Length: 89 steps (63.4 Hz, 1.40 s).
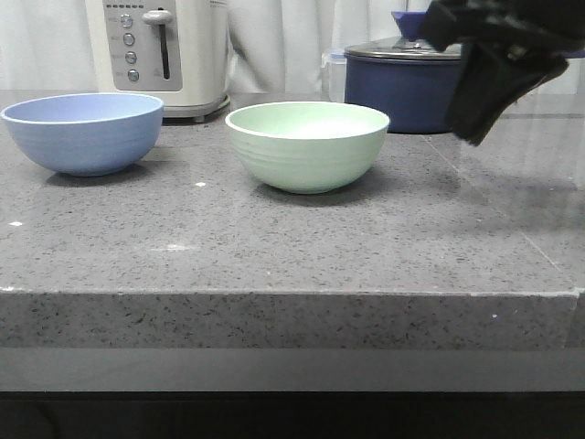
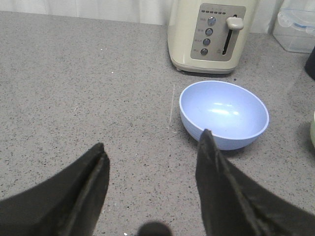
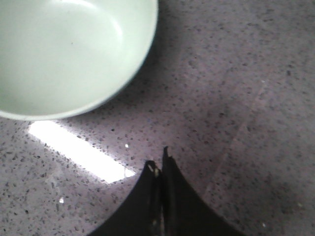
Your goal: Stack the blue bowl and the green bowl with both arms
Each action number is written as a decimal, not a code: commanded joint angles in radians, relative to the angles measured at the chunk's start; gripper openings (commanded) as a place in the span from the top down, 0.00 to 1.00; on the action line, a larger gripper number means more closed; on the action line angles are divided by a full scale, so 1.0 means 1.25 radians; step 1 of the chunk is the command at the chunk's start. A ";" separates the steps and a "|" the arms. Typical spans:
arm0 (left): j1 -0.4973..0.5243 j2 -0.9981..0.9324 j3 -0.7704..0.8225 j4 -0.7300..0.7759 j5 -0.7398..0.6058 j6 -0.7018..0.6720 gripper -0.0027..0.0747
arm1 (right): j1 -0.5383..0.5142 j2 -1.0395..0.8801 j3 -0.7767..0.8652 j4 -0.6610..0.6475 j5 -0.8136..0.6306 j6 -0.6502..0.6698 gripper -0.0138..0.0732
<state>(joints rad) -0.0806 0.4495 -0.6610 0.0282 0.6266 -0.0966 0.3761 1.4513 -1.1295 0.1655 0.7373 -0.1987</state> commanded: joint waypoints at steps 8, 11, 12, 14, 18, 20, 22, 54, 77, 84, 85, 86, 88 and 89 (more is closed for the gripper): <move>0.001 0.010 -0.021 -0.001 -0.060 -0.004 0.47 | -0.003 0.031 -0.022 0.154 -0.060 -0.186 0.91; 0.001 0.010 -0.021 -0.001 -0.060 -0.004 0.47 | -0.003 0.042 -0.022 0.172 -0.072 -0.205 0.91; 0.001 0.010 -0.021 -0.001 -0.060 -0.004 0.47 | -0.003 0.044 -0.022 0.175 -0.076 -0.209 0.91; 0.001 0.010 -0.021 -0.001 -0.060 -0.004 0.47 | -0.003 0.049 -0.022 0.177 -0.087 -0.210 0.91; 0.001 0.010 -0.021 -0.001 -0.060 -0.004 0.47 | -0.003 0.051 -0.022 0.177 -0.101 -0.210 0.91; 0.001 0.010 -0.021 -0.001 -0.060 -0.004 0.47 | -0.003 0.051 -0.022 0.177 -0.109 -0.210 0.91; 0.001 0.010 -0.021 -0.001 -0.060 -0.004 0.47 | -0.003 0.051 -0.022 0.177 -0.115 -0.210 0.91; 0.001 0.010 -0.021 -0.003 -0.056 -0.004 0.47 | -0.003 0.051 -0.022 0.177 -0.118 -0.210 0.92; 0.001 0.197 -0.183 -0.013 0.055 0.063 0.47 | -0.003 0.051 -0.022 0.177 -0.118 -0.210 0.92; 0.001 0.298 -0.269 -0.060 0.081 0.110 0.47 | -0.003 0.051 -0.022 0.177 -0.118 -0.210 0.92; 0.001 0.311 -0.280 -0.066 0.083 0.119 0.47 | -0.003 0.051 -0.022 0.177 -0.118 -0.210 0.92; 0.001 0.331 -0.291 -0.073 0.087 0.127 0.47 | -0.003 0.051 -0.022 0.177 -0.118 -0.210 0.92; 0.001 0.351 -0.312 -0.083 0.089 0.137 0.47 | -0.003 0.051 -0.022 0.177 -0.118 -0.210 0.92; 0.001 0.366 -0.322 -0.088 0.091 0.144 0.47 | -0.003 0.051 -0.022 0.177 -0.118 -0.210 0.92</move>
<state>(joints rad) -0.0806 0.8296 -0.9708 -0.0353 0.7830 0.0376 0.3761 1.5516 -1.1295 0.3689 0.6331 -0.4486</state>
